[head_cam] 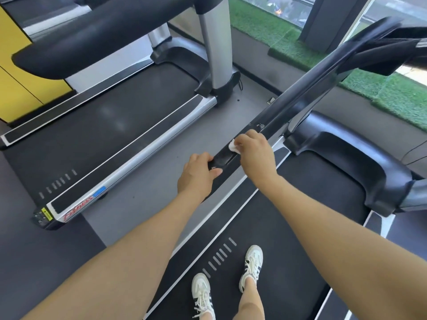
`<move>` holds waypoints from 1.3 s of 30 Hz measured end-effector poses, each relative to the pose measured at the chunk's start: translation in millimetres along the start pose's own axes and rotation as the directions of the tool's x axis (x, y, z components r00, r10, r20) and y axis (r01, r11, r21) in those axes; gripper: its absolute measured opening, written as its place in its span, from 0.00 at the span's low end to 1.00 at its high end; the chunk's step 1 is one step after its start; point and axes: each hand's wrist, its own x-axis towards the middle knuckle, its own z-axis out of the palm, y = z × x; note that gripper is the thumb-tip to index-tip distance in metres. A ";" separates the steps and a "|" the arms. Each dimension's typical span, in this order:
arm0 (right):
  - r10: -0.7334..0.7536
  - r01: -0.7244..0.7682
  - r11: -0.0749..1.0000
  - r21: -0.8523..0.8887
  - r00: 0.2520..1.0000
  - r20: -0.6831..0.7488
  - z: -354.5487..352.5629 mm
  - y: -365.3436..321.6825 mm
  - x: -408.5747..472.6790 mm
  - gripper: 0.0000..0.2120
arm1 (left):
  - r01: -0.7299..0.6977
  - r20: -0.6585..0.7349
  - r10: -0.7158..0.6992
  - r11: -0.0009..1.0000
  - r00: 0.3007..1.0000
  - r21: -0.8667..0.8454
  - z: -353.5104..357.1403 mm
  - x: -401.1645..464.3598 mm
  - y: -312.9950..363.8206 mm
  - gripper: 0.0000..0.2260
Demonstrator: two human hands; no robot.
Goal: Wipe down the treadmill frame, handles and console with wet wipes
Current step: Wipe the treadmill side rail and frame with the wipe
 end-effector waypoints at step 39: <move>-0.229 0.239 0.962 -0.131 0.970 0.084 -7.1 -28.4 -4.0 0.13 | 0.062 0.049 -0.059 0.996 0.997 -0.065 -17.5 -23.7 -41.7 0.15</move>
